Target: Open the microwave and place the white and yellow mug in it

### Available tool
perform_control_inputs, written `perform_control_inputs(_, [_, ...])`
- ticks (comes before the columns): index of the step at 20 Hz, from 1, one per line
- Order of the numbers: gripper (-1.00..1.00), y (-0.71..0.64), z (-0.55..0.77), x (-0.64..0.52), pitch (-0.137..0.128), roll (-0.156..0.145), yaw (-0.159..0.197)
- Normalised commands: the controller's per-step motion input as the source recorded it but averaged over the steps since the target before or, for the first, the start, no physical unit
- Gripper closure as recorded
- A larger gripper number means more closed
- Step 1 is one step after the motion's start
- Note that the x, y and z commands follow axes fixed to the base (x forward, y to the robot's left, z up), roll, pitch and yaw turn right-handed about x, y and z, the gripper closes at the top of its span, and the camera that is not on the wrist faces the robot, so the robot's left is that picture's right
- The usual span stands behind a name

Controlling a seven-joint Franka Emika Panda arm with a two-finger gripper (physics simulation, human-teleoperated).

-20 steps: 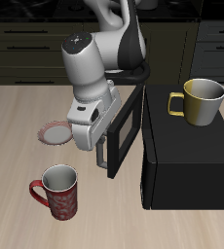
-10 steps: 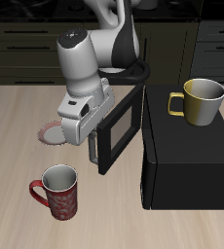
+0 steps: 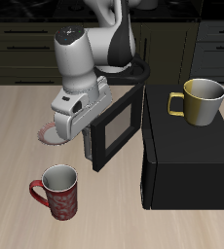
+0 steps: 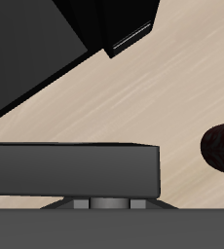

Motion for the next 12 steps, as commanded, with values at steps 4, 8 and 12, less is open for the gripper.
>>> perform_control_inputs(4, [1.00,-0.17,-0.06,-0.05,0.038,-0.034,-0.123])
perform_control_inputs(8, [1.00,-0.13,-0.01,-0.18,-0.003,-0.020,-0.092])
perform_control_inputs(12, [1.00,-0.12,-0.03,-0.15,-0.015,-0.022,-0.035])
